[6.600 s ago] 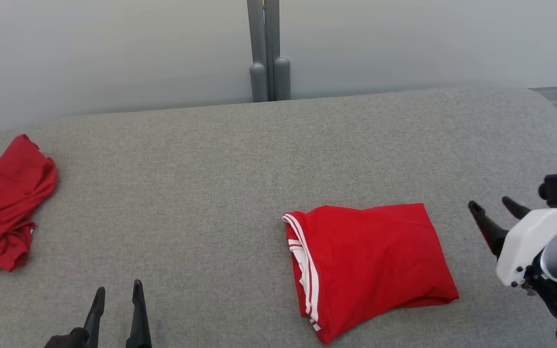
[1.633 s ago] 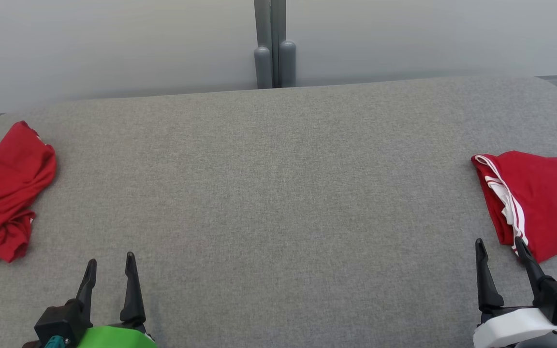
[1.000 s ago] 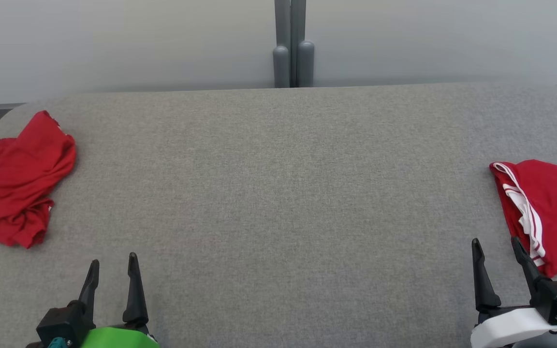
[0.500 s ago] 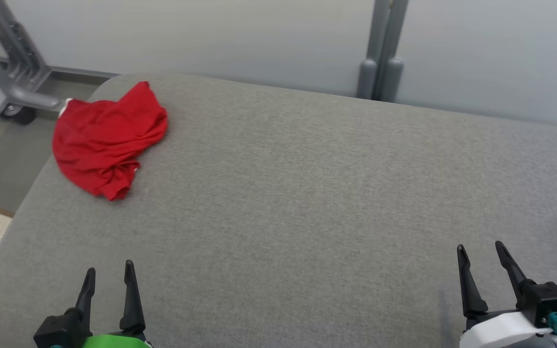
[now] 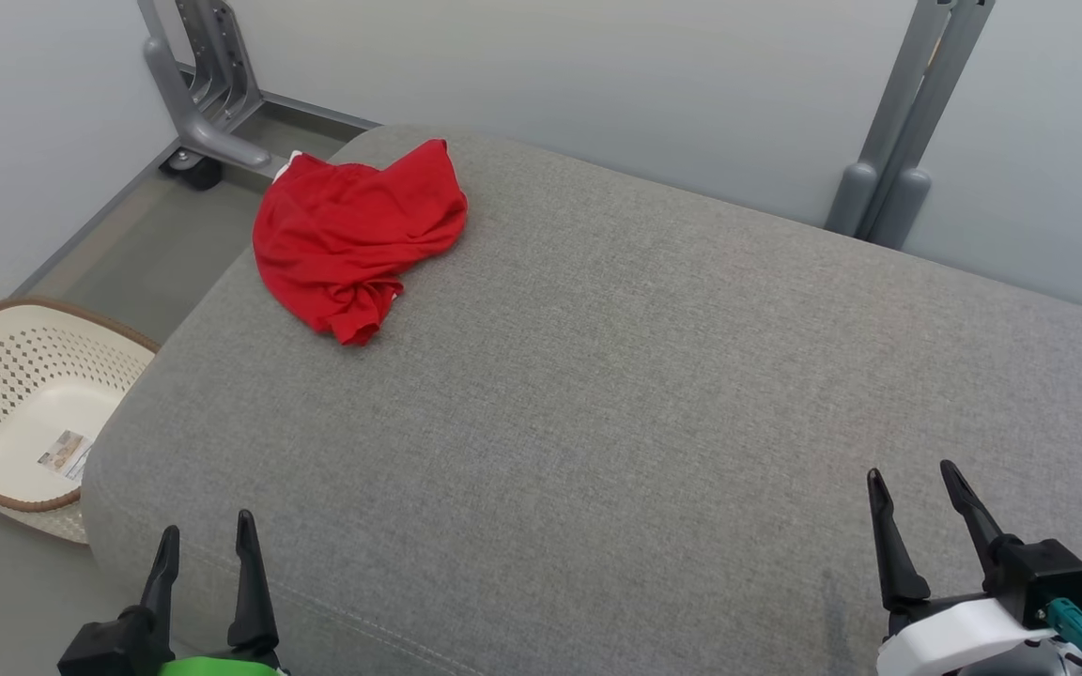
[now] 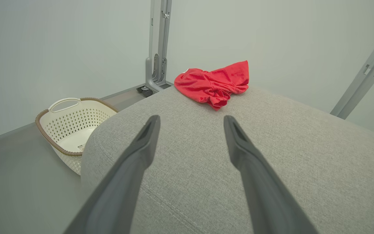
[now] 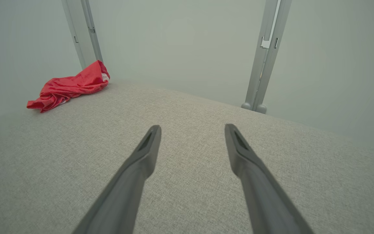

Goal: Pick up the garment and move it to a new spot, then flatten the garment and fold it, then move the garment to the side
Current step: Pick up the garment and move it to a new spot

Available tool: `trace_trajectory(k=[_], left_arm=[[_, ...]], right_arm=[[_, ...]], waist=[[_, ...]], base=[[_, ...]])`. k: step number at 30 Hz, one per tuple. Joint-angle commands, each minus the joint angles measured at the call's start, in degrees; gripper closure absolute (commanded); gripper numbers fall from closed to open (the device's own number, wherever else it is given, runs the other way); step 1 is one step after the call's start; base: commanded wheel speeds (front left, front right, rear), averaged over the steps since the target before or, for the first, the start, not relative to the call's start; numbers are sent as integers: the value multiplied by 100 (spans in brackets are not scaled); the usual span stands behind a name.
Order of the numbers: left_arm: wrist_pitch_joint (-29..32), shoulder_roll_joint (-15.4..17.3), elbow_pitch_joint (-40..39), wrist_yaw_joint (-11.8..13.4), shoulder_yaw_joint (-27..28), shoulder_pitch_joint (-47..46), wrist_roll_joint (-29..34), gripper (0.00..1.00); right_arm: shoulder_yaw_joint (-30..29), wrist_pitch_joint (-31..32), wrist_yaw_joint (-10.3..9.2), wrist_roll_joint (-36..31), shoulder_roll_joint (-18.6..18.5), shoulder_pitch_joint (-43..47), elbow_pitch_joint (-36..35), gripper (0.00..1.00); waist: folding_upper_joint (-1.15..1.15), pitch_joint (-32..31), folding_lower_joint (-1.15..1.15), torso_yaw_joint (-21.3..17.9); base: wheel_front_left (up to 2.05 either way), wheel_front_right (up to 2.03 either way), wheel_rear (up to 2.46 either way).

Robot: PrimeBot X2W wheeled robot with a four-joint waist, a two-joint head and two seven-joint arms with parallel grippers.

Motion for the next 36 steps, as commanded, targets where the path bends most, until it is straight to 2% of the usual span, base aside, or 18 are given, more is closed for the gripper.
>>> trace_trajectory(k=[1,6,9,16,19,22,28,32,36], left_arm=[[-16,10,-51,48,8,11,-50,0],[-17,10,-110,51,-30,-163,-141,0],[-16,9,-74,28,-95,-397,-237,0],[-17,8,174,-44,-156,-1763,-716,0],[-4,38,612,-154,-126,-2432,-900,0],[424,190,1152,-268,-84,-3229,-1267,0],[1370,795,2221,-350,16,-4778,-1632,0],[1940,1091,3003,-350,149,-5605,-1893,0],[2279,1276,3780,-222,165,-6134,-1912,0]], right_arm=[[-26,-16,-9,35,-46,-15,-26,0],[-44,-16,-9,28,-118,-138,-104,0],[-86,-16,-9,9,-250,-309,-187,0],[-164,-16,-9,-70,-861,-1124,-537,0],[-166,-16,-9,-73,-1142,-1457,-623,0],[-150,-16,-9,-62,-1406,-1753,-694,0],[9,-16,-9,-10,-1804,-2217,-780,0],[206,18,-9,21,-1988,-2404,-847,0],[330,64,-9,62,-2064,-2477,-928,0]], waist=[[0,41,0,-17],[0,257,0,-126],[0,598,0,-221],[0,1998,0,-398],[0,2450,0,-439],[0,2834,0,-473],[0,3352,0,-580],[0,3605,0,-701],[0,3770,0,-858]], base=[[0,0,0],[0,0,0],[0,0,0],[0,0,0],[0,0,0],[0,0,0],[0,0,0],[0,0,0],[0,0,0]])
